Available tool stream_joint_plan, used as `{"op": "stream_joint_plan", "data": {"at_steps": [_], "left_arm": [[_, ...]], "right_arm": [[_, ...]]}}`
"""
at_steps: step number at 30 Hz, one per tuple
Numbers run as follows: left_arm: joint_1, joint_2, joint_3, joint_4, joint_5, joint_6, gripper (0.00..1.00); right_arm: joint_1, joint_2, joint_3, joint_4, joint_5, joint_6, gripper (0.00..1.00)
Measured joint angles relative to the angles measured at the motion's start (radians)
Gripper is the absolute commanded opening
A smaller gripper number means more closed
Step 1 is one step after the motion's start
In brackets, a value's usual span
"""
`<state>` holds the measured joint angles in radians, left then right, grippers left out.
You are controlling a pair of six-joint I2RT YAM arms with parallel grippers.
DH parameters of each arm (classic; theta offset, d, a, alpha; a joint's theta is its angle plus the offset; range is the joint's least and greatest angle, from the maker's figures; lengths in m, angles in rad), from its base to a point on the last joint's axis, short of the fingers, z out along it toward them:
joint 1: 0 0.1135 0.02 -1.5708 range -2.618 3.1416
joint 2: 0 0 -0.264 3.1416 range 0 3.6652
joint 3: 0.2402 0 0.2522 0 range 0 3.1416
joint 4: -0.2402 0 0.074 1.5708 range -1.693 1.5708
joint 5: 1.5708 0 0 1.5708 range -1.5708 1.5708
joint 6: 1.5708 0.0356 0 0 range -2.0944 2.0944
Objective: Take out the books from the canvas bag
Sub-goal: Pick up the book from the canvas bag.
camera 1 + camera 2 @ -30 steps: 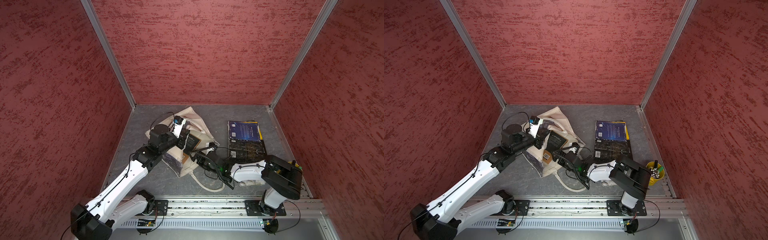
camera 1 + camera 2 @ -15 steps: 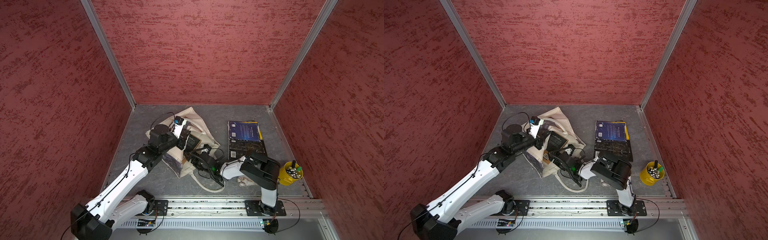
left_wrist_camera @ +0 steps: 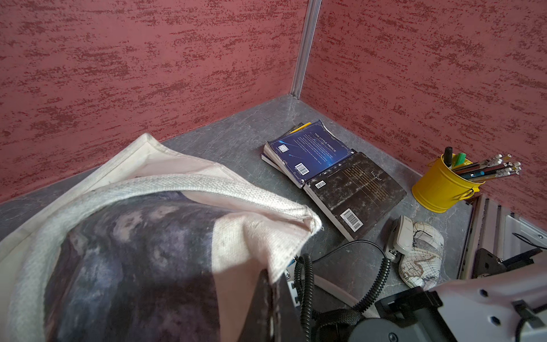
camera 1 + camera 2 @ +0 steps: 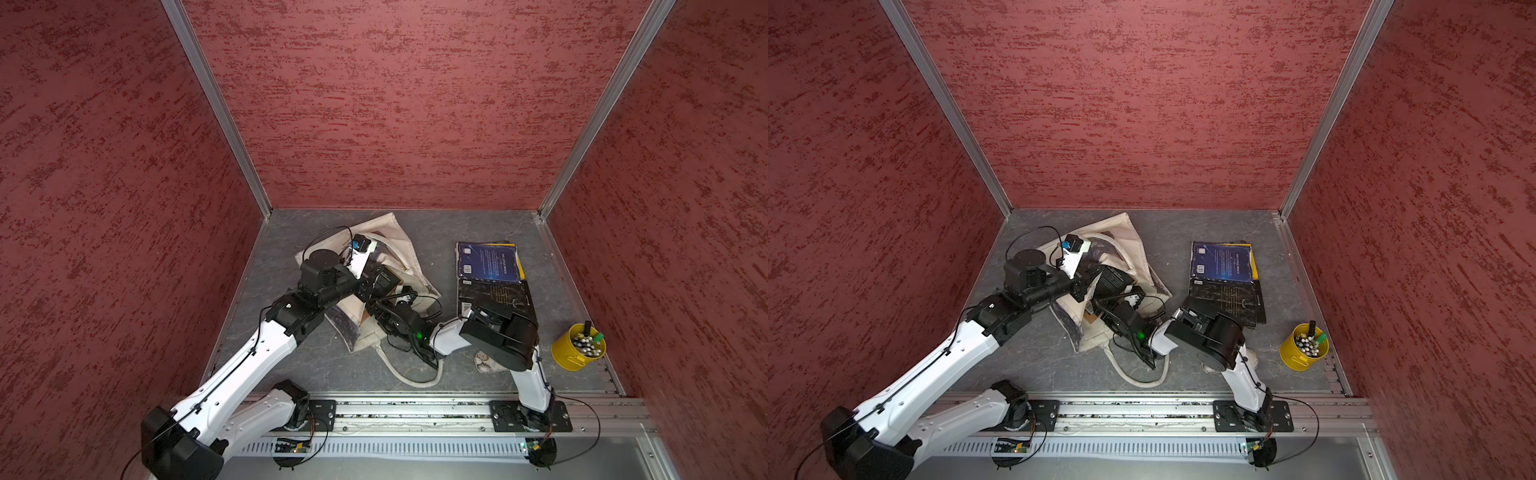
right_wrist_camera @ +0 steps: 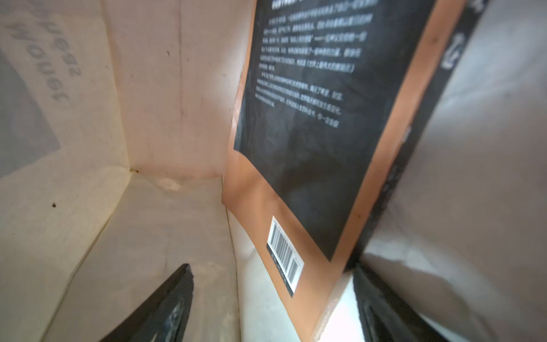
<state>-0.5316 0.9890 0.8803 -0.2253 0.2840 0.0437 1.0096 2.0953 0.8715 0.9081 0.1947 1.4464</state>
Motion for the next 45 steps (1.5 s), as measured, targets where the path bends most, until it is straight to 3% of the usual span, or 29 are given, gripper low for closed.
{"op": "stream_joint_plan", "data": {"at_steps": [12,16,27,36,45], "left_arm": [[-0.007,0.0,0.0,0.0,0.015,0.015,0.0],[-0.007,0.0,-0.002,0.001,0.015,0.016,0.0],[-0.008,0.0,-0.003,0.001,0.019,0.017,0.0],[-0.022,0.001,-0.003,0.001,0.027,0.018,0.0],[-0.03,0.003,-0.003,0.001,0.026,0.025,0.0]], "right_arm": [[-0.022,0.05,0.05,0.015,0.056,-0.028,0.7],[-0.042,0.049,0.066,-0.027,0.061,0.03,0.76],[-0.027,0.008,0.099,-0.192,0.174,0.181,0.76],[-0.049,0.138,0.146,0.057,0.2,0.087,0.73],[-0.12,0.159,0.214,0.002,0.147,-0.012,0.67]]}}
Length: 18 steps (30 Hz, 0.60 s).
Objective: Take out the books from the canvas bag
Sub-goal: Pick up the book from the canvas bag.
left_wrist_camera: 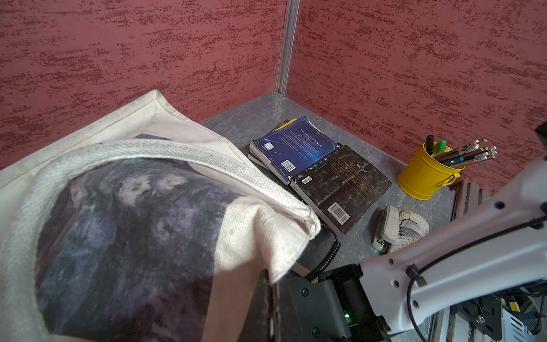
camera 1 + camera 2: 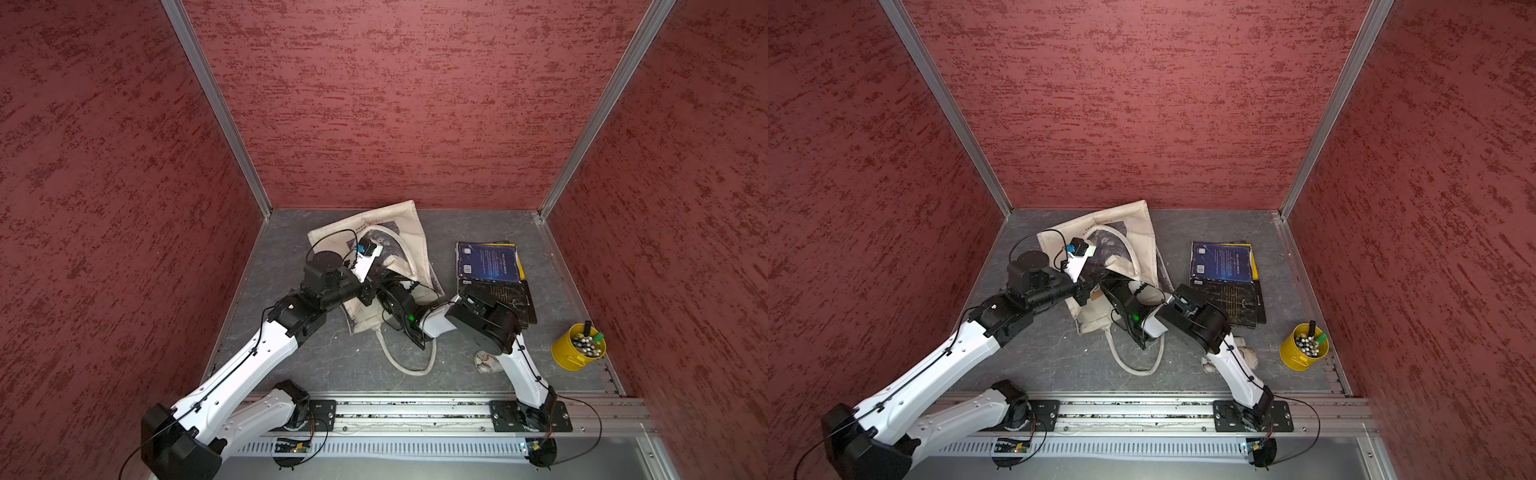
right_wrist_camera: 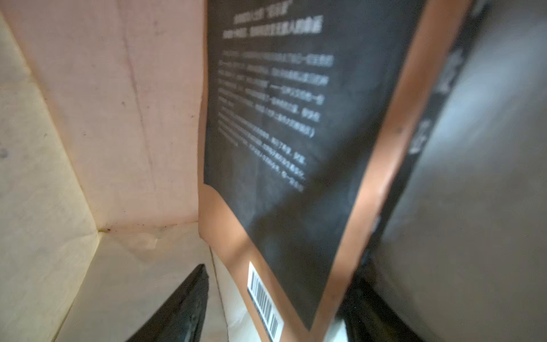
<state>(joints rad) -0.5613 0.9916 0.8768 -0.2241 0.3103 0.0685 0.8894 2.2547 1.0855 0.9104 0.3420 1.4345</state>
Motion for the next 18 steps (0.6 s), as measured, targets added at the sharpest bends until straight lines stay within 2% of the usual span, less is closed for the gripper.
{"op": "stream_joint_plan", "data": {"at_steps": [5,7,11,12,14,18], "left_arm": [[0.0,0.005,0.0,0.0,0.0,0.0,0.0],[0.0,0.005,0.0,0.0,0.0,0.0,0.0],[-0.002,0.005,0.0,0.0,0.007,0.0,0.0],[-0.003,0.005,0.0,0.0,0.008,0.0,0.0],[-0.004,0.005,0.0,0.0,0.008,0.0,0.0],[-0.005,0.005,0.0,0.0,0.006,0.0,0.0]], "right_arm": [[-0.065,0.021,0.032,0.013,-0.079,-0.082,0.68],[-0.076,0.02,0.032,0.019,-0.097,-0.119,0.62],[-0.08,0.02,0.016,0.021,-0.134,-0.178,0.39],[-0.08,0.019,0.008,0.024,-0.143,-0.188,0.37],[-0.077,0.013,-0.022,0.047,-0.158,-0.193,0.24],[-0.068,-0.021,-0.092,0.082,-0.175,-0.203,0.11]]}}
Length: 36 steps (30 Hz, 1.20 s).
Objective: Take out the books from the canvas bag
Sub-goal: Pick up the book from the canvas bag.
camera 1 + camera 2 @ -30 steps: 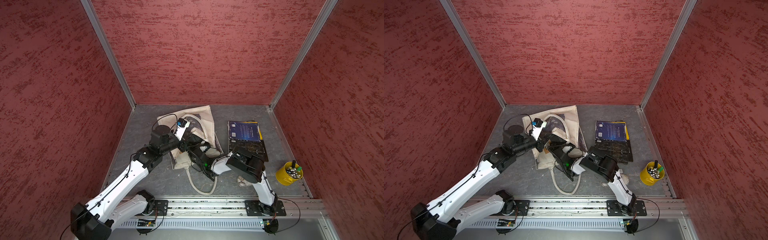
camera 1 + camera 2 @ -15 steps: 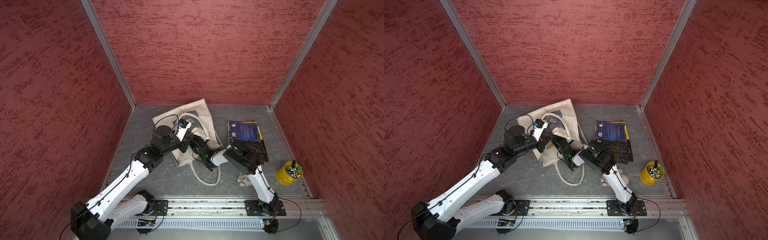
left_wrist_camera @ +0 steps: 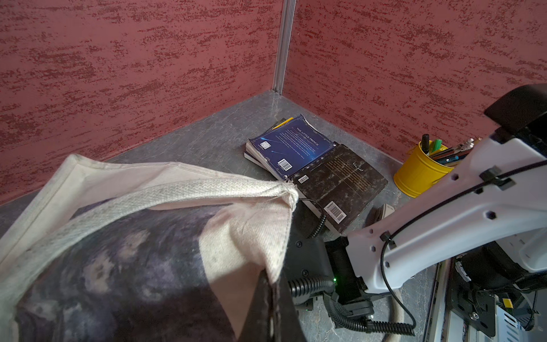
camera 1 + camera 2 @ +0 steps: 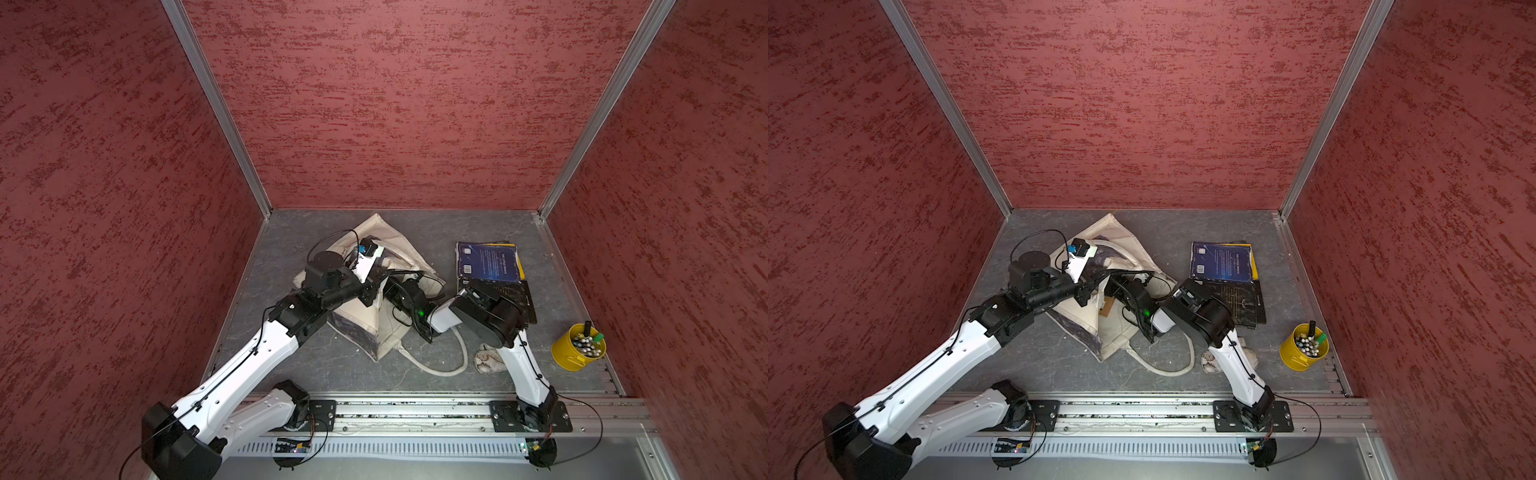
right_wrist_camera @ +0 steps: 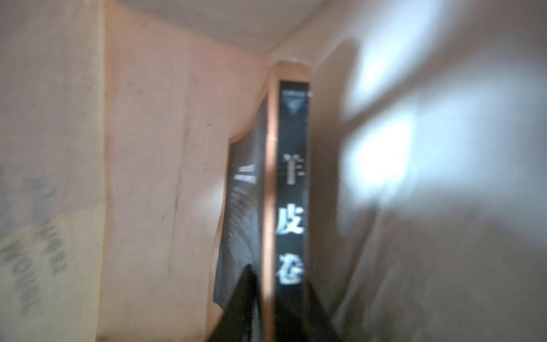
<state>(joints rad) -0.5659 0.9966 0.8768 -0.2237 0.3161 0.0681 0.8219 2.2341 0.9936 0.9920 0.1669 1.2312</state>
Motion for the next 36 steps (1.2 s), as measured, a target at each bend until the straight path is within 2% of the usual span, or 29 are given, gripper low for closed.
{"op": "stream_joint_plan", "data": {"at_steps": [3,9,15,26,31,36], "left_arm": [[0.0,0.0,0.0,0.0,0.0,0.0,0.0],[0.008,0.0,0.0,0.008,-0.032,0.0,0.0],[0.026,0.022,0.015,0.016,-0.096,-0.01,0.0],[0.053,0.048,0.026,0.013,-0.146,-0.025,0.0],[0.061,0.051,0.032,0.009,-0.15,-0.034,0.0],[0.062,0.051,0.032,0.007,-0.159,-0.036,0.0]], "right_arm": [[0.001,-0.024,-0.055,0.03,-0.002,-0.003,0.0],[0.001,-0.115,-0.138,0.022,0.0,-0.018,0.0],[0.011,-0.254,-0.174,-0.07,0.029,-0.062,0.0],[0.083,-0.529,-0.276,-0.304,0.177,-0.188,0.0],[0.145,-0.689,-0.277,-0.465,0.274,-0.231,0.0],[0.171,-0.85,-0.32,-0.542,0.344,-0.269,0.0]]}}
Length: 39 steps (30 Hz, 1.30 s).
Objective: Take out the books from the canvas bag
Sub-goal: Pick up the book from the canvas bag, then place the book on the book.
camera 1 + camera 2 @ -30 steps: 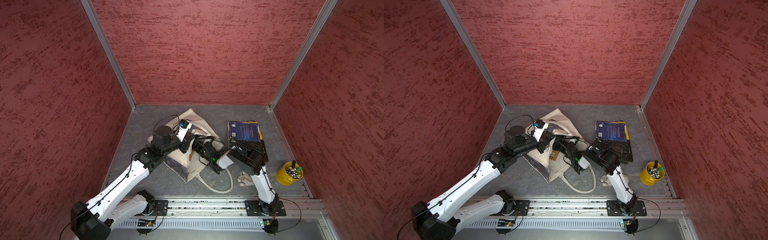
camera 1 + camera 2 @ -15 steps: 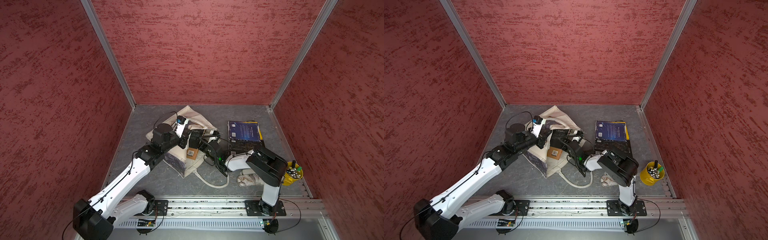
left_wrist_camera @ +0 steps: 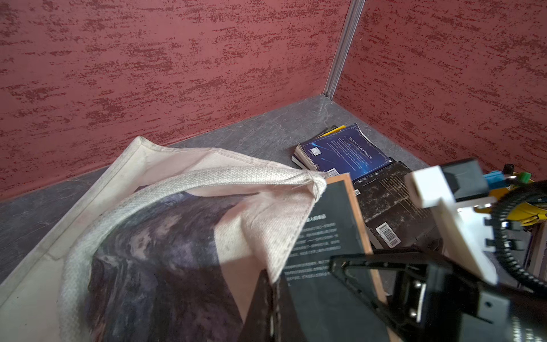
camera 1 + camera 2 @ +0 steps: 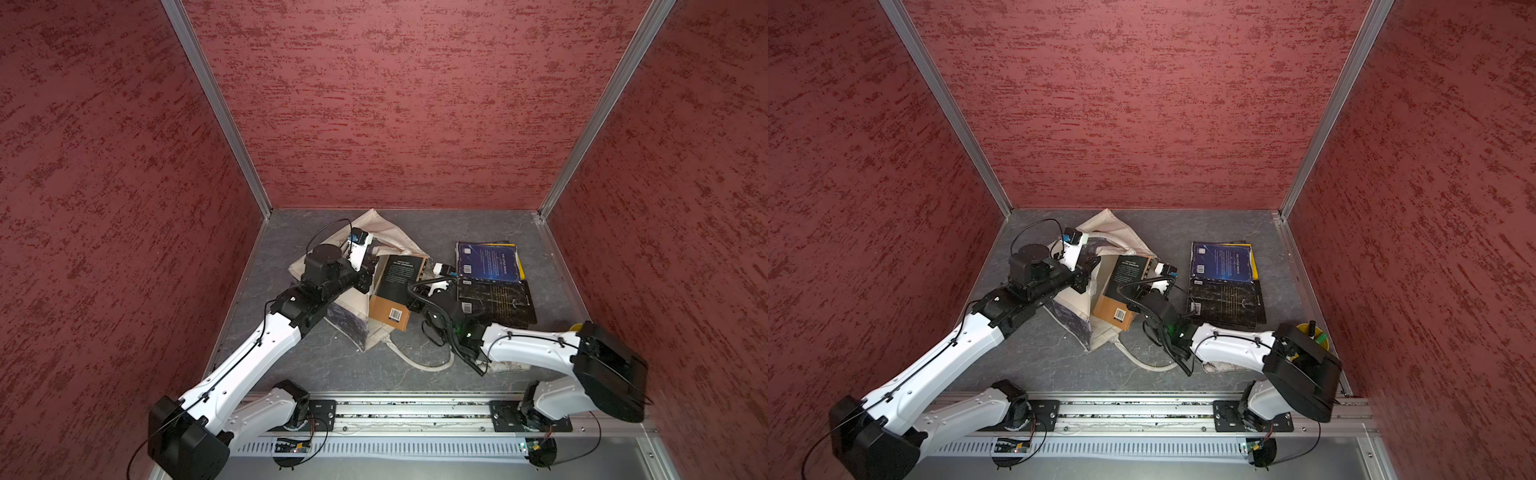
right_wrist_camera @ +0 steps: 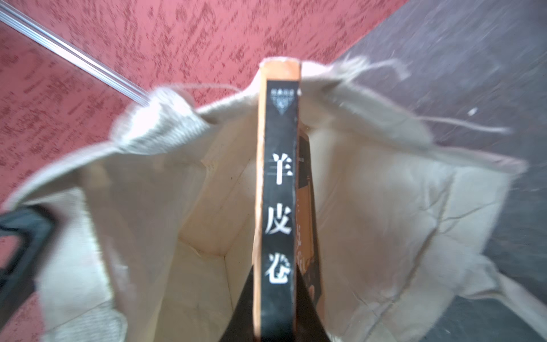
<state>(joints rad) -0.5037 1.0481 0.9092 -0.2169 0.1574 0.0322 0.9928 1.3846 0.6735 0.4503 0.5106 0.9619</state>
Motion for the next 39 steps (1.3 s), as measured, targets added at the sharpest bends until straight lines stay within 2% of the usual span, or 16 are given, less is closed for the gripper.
{"op": "stream_joint_plan", "data": {"at_steps": [9,18,25,29,34,39], "left_arm": [[0.0,0.014,0.003,-0.001,-0.006,-0.001,0.0],[0.002,0.014,0.004,-0.004,-0.01,-0.001,0.0],[0.003,0.026,0.011,-0.016,-0.018,-0.001,0.0],[0.003,0.029,0.015,-0.019,-0.018,-0.001,0.0],[0.003,0.029,0.015,-0.019,-0.016,-0.001,0.0],[0.003,0.029,0.015,-0.019,-0.008,-0.001,0.0]], "right_arm": [[0.034,-0.201,-0.001,-0.167,0.105,-0.074,0.0],[0.039,-0.415,0.008,-0.346,0.21,-0.075,0.0],[0.039,-0.579,0.008,-0.379,0.319,-0.072,0.0],[0.037,-0.623,0.008,-0.377,0.431,-0.072,0.0],[-0.034,-0.604,-0.03,-0.327,0.516,-0.101,0.0],[-0.213,-0.539,-0.102,-0.252,0.453,-0.066,0.0]]}}
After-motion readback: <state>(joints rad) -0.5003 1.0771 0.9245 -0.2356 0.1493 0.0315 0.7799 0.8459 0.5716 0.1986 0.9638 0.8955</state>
